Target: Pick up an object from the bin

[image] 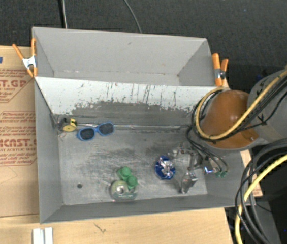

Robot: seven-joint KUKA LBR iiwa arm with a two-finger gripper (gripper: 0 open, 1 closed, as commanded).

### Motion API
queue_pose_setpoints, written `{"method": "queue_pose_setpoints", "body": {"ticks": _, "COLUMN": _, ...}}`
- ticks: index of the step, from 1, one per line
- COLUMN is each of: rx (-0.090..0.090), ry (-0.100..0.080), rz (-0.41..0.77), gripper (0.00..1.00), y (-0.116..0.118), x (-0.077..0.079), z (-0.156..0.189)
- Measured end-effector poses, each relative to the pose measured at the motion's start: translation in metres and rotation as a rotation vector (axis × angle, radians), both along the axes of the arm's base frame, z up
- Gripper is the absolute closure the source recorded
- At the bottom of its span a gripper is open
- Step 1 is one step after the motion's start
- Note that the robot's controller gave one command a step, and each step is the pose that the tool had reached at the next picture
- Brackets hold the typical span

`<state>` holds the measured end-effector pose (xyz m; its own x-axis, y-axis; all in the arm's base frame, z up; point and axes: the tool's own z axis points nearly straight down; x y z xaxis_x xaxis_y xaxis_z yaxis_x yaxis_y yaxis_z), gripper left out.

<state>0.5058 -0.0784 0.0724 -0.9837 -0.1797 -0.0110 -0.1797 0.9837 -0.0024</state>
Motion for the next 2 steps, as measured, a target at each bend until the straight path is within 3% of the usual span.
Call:
{"method": "queue_pose_setpoints", "body": {"ticks": 1, "rx": -0.001, "ry": 0.003, "rz": 0.043, "gripper": 0.00, "y": 0.0340, "x": -0.0027, "z": 0.0006}}
{"method": "queue_pose_setpoints", "body": {"ticks": 2, "rx": -0.001, "ry": 0.007, "rz": 0.042, "gripper": 1.00, "y": 0.0334, "x": -0.0032, "z": 0.0018}}
